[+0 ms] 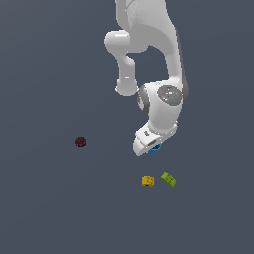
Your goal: Pick up a designated object from a clutter of objects.
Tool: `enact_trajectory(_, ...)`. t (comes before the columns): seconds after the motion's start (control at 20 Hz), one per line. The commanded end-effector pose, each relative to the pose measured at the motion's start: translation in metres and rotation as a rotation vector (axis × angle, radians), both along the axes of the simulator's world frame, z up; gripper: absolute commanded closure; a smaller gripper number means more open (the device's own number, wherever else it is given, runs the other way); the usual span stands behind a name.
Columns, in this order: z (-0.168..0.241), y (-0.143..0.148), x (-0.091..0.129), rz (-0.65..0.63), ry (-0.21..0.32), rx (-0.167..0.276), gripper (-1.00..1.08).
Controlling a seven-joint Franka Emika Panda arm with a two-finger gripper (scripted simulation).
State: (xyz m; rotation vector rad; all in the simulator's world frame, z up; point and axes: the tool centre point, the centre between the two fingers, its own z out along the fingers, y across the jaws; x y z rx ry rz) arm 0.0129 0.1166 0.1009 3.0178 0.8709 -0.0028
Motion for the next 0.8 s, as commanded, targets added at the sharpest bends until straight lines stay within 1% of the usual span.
enact_trajectory(0.0, 0.021, -0.013, -0.003, 0.000, -0.002, 0.000, 1.08)
enact_trajectory(0.75, 0.169, -0.109, -0.025, 0.001, -0.002, 0.005, 1.08)
